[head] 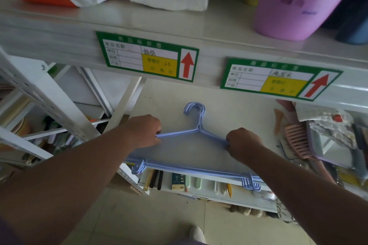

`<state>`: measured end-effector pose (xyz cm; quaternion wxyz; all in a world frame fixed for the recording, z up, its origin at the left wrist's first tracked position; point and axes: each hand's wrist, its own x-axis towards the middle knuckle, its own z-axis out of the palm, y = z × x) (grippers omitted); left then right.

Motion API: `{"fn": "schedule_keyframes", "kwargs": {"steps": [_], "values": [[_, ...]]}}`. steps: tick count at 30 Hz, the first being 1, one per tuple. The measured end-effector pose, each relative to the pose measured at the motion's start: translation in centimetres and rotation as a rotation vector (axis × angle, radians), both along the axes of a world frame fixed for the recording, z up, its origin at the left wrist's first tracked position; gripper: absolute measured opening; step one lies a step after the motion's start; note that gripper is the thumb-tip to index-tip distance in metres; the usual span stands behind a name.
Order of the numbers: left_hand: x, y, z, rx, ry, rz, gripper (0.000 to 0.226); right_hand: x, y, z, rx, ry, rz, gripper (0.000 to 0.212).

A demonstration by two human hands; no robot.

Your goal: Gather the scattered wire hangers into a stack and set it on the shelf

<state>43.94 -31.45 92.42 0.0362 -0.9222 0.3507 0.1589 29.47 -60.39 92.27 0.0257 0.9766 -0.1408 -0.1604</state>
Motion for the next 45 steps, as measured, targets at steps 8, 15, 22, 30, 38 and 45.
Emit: {"fn": "schedule_keyframes", "kwargs": {"steps": [8, 15, 22, 30, 38, 45], "values": [[0.0, 0.5, -1.2, 0.046, -0.078, -0.033, 0.019, -0.6, -0.3, 0.0, -0.027, -0.022, 0.03, 0.024], [1.0, -0.6, -1.7, 0.076, -0.085, 0.008, 0.026, 0.2, -0.6, -0.1, -0.04, -0.018, 0.06, 0.023], [3.3, -2.8, -1.1, 0.112, -0.111, 0.024, 0.017, 4.0, -1.7, 0.4, -0.055, -0.028, 0.042, 0.025], [3.7, -3.6, -0.8, 0.109, -0.106, 0.137, 0.021, 4.9, -2.3, 0.1, -0.008, -0.019, 0.005, 0.024], [3.5, -2.6, -0.3, 0.025, -0.071, 0.193, 0.04, 4.2, -2.8, -0.4, 0.052, -0.049, -0.031, 0.033], [2.8, -1.5, 0.8, -0.051, -0.116, 0.187, 0.073, 3.5, -3.0, -0.1, 0.082, -0.103, -0.02, 0.055]]}}
